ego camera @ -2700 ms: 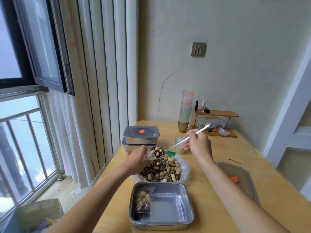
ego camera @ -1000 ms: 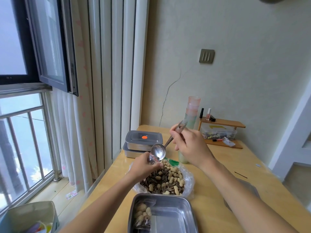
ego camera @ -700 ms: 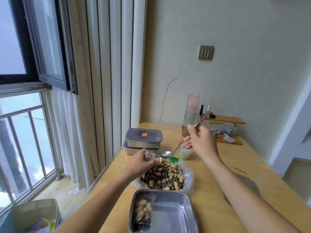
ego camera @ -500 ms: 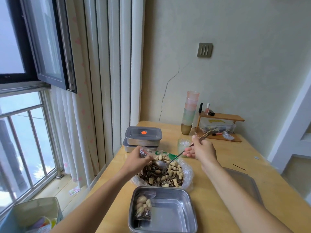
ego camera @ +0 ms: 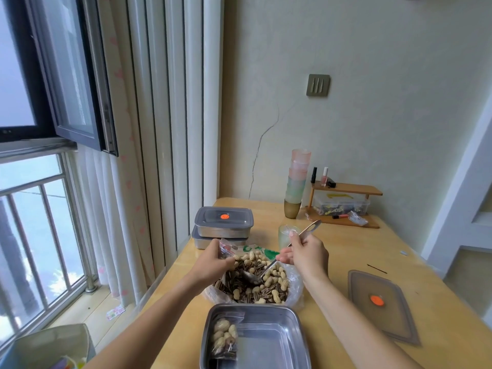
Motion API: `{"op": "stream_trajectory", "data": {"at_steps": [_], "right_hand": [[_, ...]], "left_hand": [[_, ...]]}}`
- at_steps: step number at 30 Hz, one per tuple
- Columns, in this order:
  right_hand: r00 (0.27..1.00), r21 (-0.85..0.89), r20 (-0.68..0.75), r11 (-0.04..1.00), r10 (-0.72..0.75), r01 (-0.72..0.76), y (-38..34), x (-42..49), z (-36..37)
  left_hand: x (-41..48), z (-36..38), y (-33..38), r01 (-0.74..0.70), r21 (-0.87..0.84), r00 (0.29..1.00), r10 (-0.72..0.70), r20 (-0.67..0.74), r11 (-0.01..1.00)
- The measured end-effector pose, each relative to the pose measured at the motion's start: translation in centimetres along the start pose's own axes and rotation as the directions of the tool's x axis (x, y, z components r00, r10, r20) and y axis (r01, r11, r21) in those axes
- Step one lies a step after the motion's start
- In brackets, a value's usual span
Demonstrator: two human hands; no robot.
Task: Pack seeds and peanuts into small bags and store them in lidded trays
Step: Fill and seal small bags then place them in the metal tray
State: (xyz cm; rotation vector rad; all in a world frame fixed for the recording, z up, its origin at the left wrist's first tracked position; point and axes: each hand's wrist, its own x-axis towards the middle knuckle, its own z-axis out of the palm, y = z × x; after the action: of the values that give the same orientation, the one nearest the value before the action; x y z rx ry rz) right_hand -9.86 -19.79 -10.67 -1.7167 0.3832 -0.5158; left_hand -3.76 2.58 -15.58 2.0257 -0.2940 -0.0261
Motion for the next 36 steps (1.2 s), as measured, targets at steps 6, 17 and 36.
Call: {"op": "stream_trajectory", "data": {"at_steps": [6, 17, 36], "right_hand": [[0.965, -0.127, 0.047, 0.957, -0.256, 0.26, -0.2, -1.3, 0.9], [0.924, -0.261, 0.087, 0.887, -0.372, 0.381, 1.0, -1.3, 0.0], [0.897, -0.277, 0.019, 0.859, -0.442, 0.43, -4.8, 1.1, -2.2]], "left_hand": [[0.1, 0.3, -0.3, -0.006, 0.039, 1.0, 0.007, -0.03, 0.999], [0.0, 0.6, 0.2, -0.062, 0.104, 0.997, 0.067, -0.044, 0.993], [1.0, 2.8, 1.5, -0.096, 0.324, 0.995, 0.085, 0.047, 0.941]]}}
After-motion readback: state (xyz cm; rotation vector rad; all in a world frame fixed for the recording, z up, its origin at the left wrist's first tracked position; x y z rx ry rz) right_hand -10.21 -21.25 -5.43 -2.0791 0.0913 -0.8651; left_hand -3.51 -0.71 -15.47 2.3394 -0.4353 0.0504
